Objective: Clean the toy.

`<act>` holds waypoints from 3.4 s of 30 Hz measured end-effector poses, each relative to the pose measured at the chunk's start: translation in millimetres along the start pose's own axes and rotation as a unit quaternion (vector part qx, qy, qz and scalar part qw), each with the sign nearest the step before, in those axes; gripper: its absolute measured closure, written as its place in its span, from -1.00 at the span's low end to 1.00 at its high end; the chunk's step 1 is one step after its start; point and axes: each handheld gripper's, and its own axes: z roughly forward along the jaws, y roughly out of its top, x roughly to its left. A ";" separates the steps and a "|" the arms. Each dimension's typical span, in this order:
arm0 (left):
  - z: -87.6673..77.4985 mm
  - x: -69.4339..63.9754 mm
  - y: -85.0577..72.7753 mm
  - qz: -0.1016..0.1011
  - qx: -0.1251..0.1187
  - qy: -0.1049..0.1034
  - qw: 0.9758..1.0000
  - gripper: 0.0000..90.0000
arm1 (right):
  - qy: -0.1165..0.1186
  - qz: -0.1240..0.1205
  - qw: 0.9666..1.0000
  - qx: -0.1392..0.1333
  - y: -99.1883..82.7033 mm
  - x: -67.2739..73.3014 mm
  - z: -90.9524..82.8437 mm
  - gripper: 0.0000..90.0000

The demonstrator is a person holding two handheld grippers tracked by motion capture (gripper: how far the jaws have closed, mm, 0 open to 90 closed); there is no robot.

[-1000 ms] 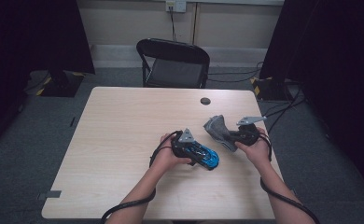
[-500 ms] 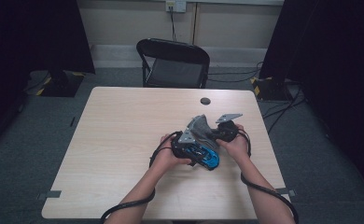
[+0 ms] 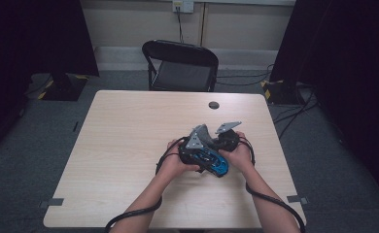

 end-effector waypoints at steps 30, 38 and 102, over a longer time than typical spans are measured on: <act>0.6 -1.9 0.0 0.002 -0.004 -0.008 1.000 -0.64 | 0.011 -0.022 1.000 -0.001 -21.5 -2.7 -22.6 0.78; 0.8 -2.3 0.2 0.000 -0.005 -0.009 1.000 -0.63 | 0.011 -0.021 1.000 -0.001 -27.5 -3.4 -29.0 0.78; 0.7 -2.4 1.2 0.003 -0.001 -0.008 1.000 -0.63 | 0.006 0.017 1.000 -0.017 -96.3 2.1 -94.3 0.77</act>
